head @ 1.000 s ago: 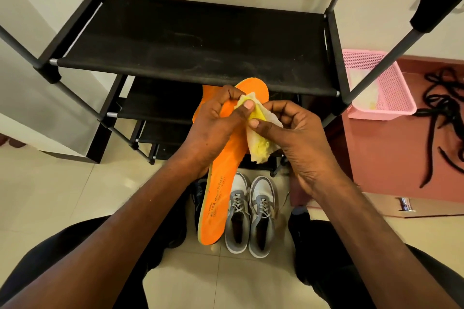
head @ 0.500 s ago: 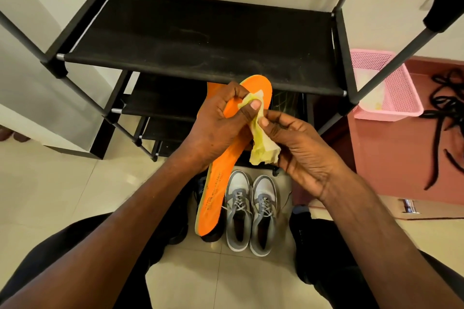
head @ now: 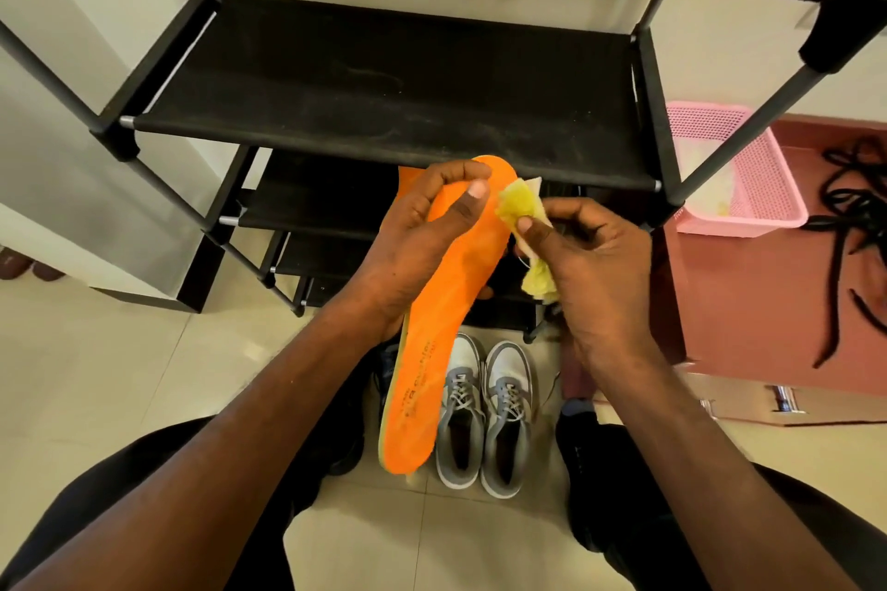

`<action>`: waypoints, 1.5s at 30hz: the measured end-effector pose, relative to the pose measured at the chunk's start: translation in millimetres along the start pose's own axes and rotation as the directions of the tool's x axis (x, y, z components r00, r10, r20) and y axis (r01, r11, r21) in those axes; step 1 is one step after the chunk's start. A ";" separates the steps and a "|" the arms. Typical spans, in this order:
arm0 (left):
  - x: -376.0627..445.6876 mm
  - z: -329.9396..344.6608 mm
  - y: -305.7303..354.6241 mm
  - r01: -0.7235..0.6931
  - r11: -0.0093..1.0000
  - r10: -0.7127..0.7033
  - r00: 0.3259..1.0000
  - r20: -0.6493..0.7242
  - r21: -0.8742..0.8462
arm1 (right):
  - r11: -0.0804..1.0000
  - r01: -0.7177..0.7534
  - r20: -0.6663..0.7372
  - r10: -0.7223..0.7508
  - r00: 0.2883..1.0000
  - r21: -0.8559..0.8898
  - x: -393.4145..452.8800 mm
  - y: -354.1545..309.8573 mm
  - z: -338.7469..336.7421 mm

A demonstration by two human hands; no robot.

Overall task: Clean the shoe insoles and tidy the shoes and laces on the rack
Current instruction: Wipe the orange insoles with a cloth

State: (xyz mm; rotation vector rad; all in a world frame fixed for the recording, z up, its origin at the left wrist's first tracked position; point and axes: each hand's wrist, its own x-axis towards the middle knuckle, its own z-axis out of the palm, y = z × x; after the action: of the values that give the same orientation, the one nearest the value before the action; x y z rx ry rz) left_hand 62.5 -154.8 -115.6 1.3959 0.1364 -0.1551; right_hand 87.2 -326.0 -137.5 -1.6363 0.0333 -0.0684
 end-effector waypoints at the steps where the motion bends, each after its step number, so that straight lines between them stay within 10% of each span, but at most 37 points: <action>1: -0.4 1.6 -0.5 0.033 0.997 -0.032 0.999 0.017 -0.065 | 0.991 0.089 -0.073 -0.097 0.993 -0.104 1.6 1.7 -2.9; 11: -4.1 13.5 1.2 0.293 0.902 -0.261 0.955 0.141 -0.317 | 0.679 0.430 0.137 -0.442 0.887 -0.595 -8.9 8.7 -3.1; 21: -1.5 11.6 0.0 0.306 0.863 -0.295 0.951 0.090 -0.401 | 0.632 0.617 0.358 -0.502 0.787 -0.469 -25.2 10.6 9.1; 28: 1.6 17.0 -3.2 0.335 0.874 -0.311 0.942 0.124 -0.353 | 0.693 0.406 0.086 -0.448 0.890 -0.596 -3.1 5.7 -10.5; 35: 4.7 5.1 -10.0 0.390 0.783 -0.371 0.918 0.140 -0.484 | 0.758 0.578 0.394 -0.453 0.800 -0.303 -36.7 1.4 14.1; 40: 2.1 10.9 -12.4 0.412 0.766 -0.383 0.909 0.165 -0.494 | 0.751 0.480 0.170 -0.456 0.874 -0.453 -14.2 3.7 1.5; 45: 6.0 8.0 -11.7 0.415 0.762 -0.382 0.908 0.172 -0.497 | 0.782 0.563 0.447 -0.416 0.792 -0.268 -38.9 -2.9 12.2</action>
State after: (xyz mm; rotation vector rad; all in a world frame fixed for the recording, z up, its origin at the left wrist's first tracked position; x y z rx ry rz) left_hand 66.2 -164.8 -126.6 0.7926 0.3995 -0.4819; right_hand 49.2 -311.2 -136.4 -1.9983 -0.7294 -0.1731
